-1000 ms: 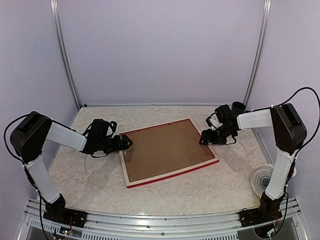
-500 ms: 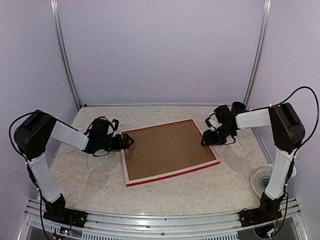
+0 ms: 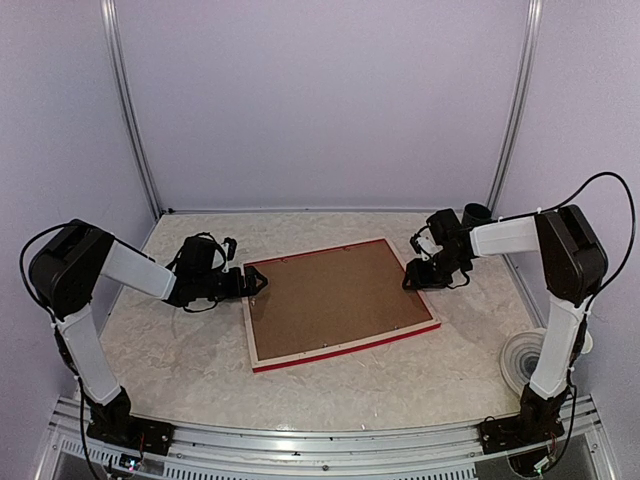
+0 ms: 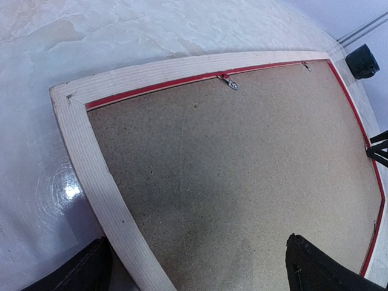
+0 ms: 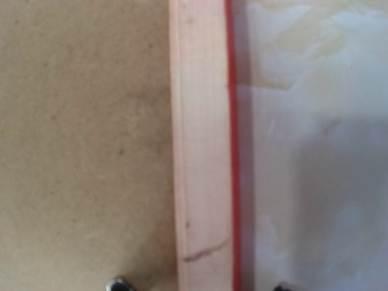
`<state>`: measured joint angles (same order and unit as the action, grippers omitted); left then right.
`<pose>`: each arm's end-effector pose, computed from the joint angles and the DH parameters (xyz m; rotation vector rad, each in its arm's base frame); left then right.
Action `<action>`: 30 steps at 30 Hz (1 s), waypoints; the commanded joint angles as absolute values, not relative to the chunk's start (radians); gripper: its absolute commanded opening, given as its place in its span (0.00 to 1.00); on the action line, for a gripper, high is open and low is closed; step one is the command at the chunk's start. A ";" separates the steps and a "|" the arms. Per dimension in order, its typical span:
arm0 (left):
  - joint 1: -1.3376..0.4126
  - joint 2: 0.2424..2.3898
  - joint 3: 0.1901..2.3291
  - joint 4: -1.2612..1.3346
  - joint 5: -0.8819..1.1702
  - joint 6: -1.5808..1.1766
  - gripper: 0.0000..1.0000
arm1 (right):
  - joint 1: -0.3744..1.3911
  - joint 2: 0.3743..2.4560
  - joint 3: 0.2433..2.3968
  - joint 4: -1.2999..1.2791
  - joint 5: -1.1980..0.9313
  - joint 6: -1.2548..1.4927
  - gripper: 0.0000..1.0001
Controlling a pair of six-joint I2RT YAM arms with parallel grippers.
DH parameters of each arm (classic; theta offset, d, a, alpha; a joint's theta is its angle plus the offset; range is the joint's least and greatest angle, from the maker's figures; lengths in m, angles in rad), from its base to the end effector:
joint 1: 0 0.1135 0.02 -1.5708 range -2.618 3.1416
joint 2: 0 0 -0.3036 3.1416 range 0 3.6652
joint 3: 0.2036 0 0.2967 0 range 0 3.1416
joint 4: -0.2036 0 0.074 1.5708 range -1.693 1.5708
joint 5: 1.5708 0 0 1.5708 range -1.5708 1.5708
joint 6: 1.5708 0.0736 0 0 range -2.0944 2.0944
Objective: Put the photo into the frame
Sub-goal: Press the fastener onto the backboard.
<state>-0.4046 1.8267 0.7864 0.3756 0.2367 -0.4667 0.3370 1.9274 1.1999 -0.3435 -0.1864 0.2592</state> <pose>0.3703 -0.1773 0.0972 0.0620 2.3166 -0.7247 0.4230 0.1627 0.1211 -0.1683 2.6794 0.4410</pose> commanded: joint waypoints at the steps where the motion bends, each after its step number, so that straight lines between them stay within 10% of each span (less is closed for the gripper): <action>1: -0.400 1.892 0.747 0.255 0.261 -0.484 0.99 | 0.333 1.953 1.215 -0.360 -0.169 0.258 0.55; 30: -0.397 1.900 0.748 0.266 0.286 -0.495 0.99 | 0.334 1.959 1.186 -0.348 -0.208 0.255 0.56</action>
